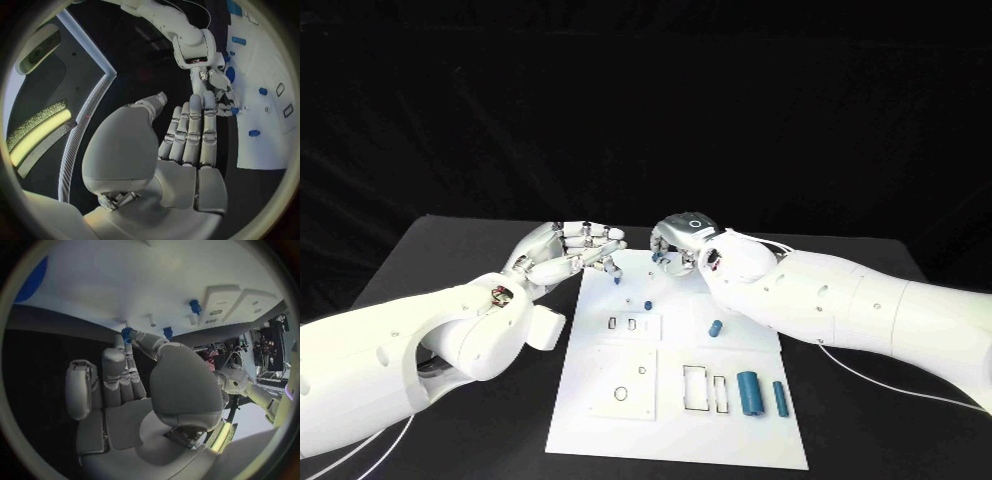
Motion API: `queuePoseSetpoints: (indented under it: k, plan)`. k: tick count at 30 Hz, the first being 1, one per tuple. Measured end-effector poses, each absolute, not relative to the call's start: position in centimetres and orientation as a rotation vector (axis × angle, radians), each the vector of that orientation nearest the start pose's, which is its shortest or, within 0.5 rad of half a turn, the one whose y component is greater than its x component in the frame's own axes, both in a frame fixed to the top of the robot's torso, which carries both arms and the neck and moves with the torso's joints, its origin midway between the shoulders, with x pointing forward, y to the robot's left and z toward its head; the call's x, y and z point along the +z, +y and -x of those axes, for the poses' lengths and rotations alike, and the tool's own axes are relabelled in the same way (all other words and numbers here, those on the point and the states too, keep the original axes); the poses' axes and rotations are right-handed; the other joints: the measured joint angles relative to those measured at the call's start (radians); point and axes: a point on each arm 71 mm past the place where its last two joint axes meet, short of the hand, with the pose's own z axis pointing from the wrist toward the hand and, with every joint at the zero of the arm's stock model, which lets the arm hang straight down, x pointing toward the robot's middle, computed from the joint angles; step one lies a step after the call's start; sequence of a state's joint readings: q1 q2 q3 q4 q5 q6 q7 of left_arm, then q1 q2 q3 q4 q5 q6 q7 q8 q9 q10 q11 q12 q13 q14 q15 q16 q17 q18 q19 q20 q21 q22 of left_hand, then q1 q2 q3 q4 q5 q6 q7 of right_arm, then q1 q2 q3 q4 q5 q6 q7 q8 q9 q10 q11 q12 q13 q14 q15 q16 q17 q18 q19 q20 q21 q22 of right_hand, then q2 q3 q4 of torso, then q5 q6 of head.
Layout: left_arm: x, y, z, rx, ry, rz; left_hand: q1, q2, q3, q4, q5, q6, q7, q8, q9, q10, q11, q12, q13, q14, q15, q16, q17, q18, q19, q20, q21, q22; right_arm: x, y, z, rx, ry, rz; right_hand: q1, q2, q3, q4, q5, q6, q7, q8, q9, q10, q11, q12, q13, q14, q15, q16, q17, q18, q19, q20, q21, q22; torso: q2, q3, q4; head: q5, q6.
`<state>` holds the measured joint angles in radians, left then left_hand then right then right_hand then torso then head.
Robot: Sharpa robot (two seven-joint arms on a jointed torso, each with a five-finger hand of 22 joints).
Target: Assemble the parts on the task board
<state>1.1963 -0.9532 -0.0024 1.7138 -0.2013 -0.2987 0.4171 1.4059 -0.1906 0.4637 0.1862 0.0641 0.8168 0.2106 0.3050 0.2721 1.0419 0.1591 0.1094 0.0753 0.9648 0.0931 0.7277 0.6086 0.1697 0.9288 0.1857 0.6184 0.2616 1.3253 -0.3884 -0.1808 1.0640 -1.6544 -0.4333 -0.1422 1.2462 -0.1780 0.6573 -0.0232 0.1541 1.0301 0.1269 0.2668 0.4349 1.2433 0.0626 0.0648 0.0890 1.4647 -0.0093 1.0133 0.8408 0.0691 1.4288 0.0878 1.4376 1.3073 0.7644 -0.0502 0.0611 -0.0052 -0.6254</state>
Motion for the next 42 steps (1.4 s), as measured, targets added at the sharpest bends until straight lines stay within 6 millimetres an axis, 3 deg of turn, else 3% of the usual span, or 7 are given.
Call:
queuePoseSetpoints:
  k: [16,18,21,24,27,34,42]
  plan:
    - [-14.3,20.2,-45.4,-1.635,1.436,0.836,0.0,0.0,0.0,0.0,0.0,0.0,0.0,0.0,0.001,0.0,0.0,0.0,0.0,0.0,0.0,0.0,0.0,0.0,0.0,0.0,0.0,0.001,-17.3,-9.1,-56.0,0.463,1.457,0.416,-0.02,-0.02,0.0,0.003,-0.003,-0.027,0.009,-0.001,0.013,-0.021,0.016,0.0,-0.004,-0.011,0.004,-0.016,-0.037,0.0,-0.007,0.01,-0.013,0.001,0.005,-0.0025,0.0016,0.003,-0.003]
    - [-14.3,20.2,-45.4,-1.635,1.437,0.836,0.0,0.0,0.0,0.0,0.0,0.0,0.0,0.0,0.001,0.0,0.0,0.0,0.0,0.0,0.0,0.0,0.0,0.0,0.0,0.0,0.0,0.001,-17.3,-9.1,-56.0,0.462,1.458,0.413,-0.037,-0.037,-0.01,0.015,-0.035,-0.076,0.025,-0.034,0.008,-0.077,0.027,0.0,-0.015,-0.039,0.016,-0.068,-0.101,0.0,-0.05,0.017,-0.054,-0.055,0.005,-0.0025,0.0012,0.003,-0.002]
    - [-14.3,20.2,-45.4,-1.635,1.437,0.837,-0.003,0.003,0.0,0.0,0.0,0.0,0.0,0.0,0.001,0.0,0.0,0.0,0.0,0.0,0.0,0.0,0.0,0.0,0.0,0.0,0.0,0.001,-17.3,-9.2,-56.2,0.461,1.459,0.408,-0.009,-0.047,-0.124,0.032,-0.058,-0.178,0.03,-0.107,-0.018,-0.212,0.045,-0.002,-0.02,-0.077,0.027,-0.158,-0.2,0.037,-0.151,0.035,-0.187,-0.228,0.005,-0.0026,0.0012,0.004,-0.002]
    - [-14.3,20.3,-45.4,-1.634,1.436,0.837,-0.004,0.004,0.0,0.0,0.0,0.0,0.0,0.0,0.001,0.0,0.0,0.0,0.0,0.0,0.0,0.0,0.0,0.0,0.0,0.0,0.0,0.001,-17.3,-9.3,-56.2,0.465,1.457,0.403,0.064,-0.018,-0.28,0.072,-0.058,-0.205,0.022,-0.137,-0.031,-0.251,0.051,-0.002,-0.014,-0.081,0.031,-0.185,-0.238,0.039,-0.163,0.038,-0.245,-0.281,0.005,-0.0026,0.0013,0.005,-0.001]
    - [-14.4,20.3,-45.5,-1.631,1.435,0.839,-0.004,0.004,0.0,0.0,0.0,0.0,0.0,0.0,0.001,0.0,0.0,0.0,0.0,0.0,0.0,0.0,0.0,0.0,0.0,0.0,0.0,0.001,-17.3,-9.6,-56.0,0.47,1.454,0.398,0.104,-0.01,-0.346,0.105,-0.058,-0.212,0.016,-0.145,-0.035,-0.256,0.055,-0.002,-0.013,-0.081,0.031,-0.186,-0.251,0.039,-0.163,0.038,-0.259,-0.29,0.004,-0.0026,0.0012,0.005,0.0]
    - [-14.4,20.6,-45.6,-1.624,1.433,0.844,-0.004,0.004,0.0,0.0,0.0,0.0,0.0,0.0,0.001,0.0,0.0,0.0,0.0,0.0,0.0,0.0,0.0,0.0,0.0,0.0,0.0,0.001,-16.8,-12.2,-55.3,0.48,1.447,0.367,0.125,-0.004,-0.367,0.127,-0.055,-0.187,0.022,-0.145,-0.035,-0.232,0.042,0.008,-0.004,-0.073,0.023,-0.186,-0.256,0.039,-0.139,0.032,-0.25,-0.264,0.001,-0.0013,-0.0014,0.009,0.004]
    - [-14.6,21.3,-46.0,-1.605,1.426,0.855,-0.004,0.004,0.0,0.0,0.0,0.0,0.0,0.0,0.002,0.0,0.0,0.0,0.0,0.0,0.0,0.0,-0.001,0.0,-0.006,0.001,0.0,0.001,-15.3,-17.1,-54.5,0.486,1.444,0.252,0.12,-0.028,-0.279,0.163,-0.022,-0.135,0.032,-0.135,-0.037,-0.07,0.026,0.045,0.037,-0.05,0.011,-0.104,-0.201,0.022,-0.064,0.018,-0.142,-0.113,-0.009,0.0045,-0.0131,0.019,0.007]
